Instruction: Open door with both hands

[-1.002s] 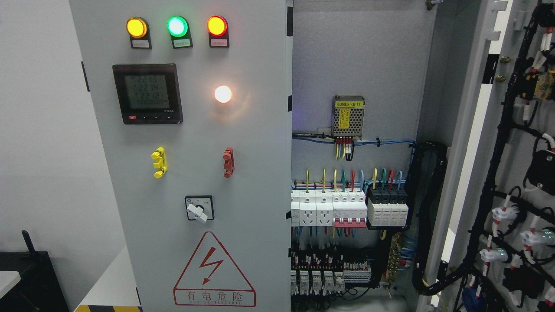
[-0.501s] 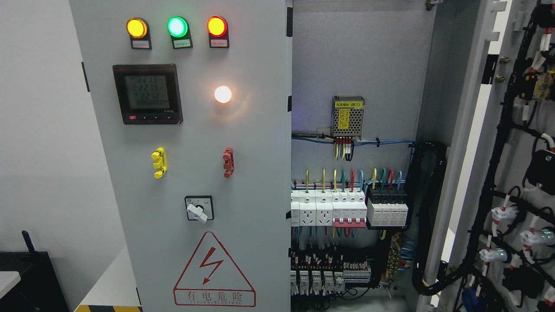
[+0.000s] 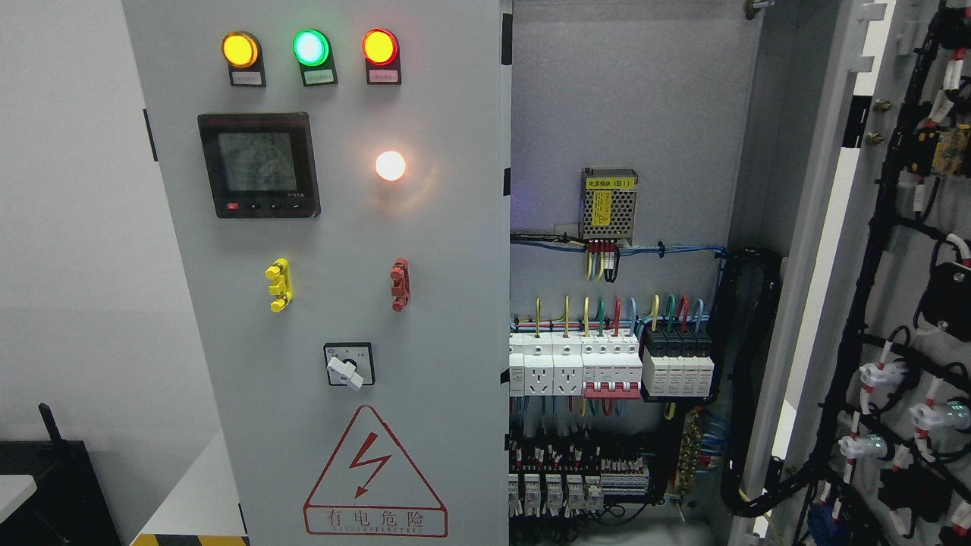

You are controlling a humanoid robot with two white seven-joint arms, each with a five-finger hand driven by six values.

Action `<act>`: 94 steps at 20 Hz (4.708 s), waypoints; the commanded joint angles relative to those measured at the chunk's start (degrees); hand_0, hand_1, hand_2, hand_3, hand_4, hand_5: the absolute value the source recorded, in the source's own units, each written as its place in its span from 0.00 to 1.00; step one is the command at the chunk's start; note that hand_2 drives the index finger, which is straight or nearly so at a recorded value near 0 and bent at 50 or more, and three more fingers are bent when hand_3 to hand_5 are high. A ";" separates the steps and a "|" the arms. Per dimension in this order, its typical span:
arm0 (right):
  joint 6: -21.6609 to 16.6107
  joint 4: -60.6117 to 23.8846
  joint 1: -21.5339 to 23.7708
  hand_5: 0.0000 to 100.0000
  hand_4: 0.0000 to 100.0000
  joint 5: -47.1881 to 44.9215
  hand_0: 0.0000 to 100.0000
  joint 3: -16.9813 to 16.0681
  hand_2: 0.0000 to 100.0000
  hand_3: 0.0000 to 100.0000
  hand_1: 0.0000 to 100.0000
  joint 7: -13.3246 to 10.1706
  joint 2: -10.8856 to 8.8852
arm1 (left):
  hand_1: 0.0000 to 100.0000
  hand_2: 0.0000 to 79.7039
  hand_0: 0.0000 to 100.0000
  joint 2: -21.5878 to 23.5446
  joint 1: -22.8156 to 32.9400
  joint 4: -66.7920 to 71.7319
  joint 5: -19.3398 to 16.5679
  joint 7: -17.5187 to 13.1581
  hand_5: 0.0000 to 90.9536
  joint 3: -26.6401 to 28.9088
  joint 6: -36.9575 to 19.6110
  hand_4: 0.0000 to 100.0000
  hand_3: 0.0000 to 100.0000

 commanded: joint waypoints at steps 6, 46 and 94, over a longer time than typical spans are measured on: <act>0.03 0.00 0.00 0.00 0.00 0.00 0.38 0.00 0.00 0.00 0.00 0.04 -0.07 | 0.00 0.00 0.00 -15.55 2.24 28.51 -13.60 0.10 0.00 8.60 -13.66 0.00 0.00; -0.06 -3.87 -0.09 0.00 0.00 0.09 0.38 -0.18 0.00 0.00 0.00 -0.05 -0.51 | 0.00 0.00 0.00 -29.71 -23.34 84.88 -23.89 21.29 0.00 -0.10 -2.51 0.00 0.00; -28.01 -104.77 51.25 0.00 0.00 -0.79 0.38 7.29 0.00 0.00 0.00 -0.05 -27.66 | 0.00 0.00 0.00 -30.06 -23.78 80.31 -20.46 20.76 0.00 0.07 -2.87 0.00 0.00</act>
